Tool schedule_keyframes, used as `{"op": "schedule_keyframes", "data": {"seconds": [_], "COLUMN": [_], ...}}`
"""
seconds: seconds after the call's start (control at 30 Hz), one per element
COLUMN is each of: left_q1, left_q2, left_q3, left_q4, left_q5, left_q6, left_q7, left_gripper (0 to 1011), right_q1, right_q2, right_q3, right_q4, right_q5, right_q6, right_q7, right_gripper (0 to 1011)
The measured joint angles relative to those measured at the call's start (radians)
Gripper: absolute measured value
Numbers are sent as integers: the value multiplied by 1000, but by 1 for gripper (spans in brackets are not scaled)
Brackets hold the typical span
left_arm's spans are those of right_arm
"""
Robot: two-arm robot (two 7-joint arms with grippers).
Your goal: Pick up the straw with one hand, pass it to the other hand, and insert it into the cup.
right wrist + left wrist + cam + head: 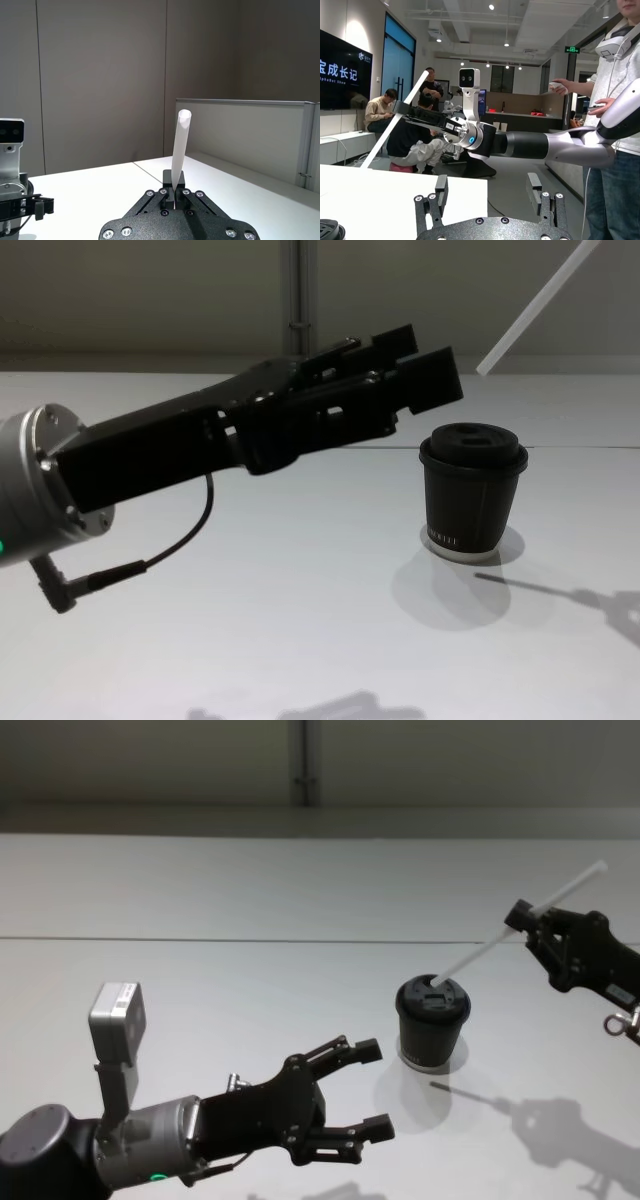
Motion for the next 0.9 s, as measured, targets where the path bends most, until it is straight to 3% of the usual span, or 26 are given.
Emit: {"op": "schedule_keyframes", "data": {"seconds": [0.9], "left_q1": [0], "left_q2": [0], "left_q3": [0], "left_q4": [0], "left_q5": [0], "left_q6": [0], "left_q7": [0], "left_gripper": [1001], "right_q1": [-1], "right_q2": [-25], "right_q3": [24], "right_q4": [-44], "right_q5": [-119], "right_q6": [83], "right_q7": [-190], "right_gripper": [11]}}
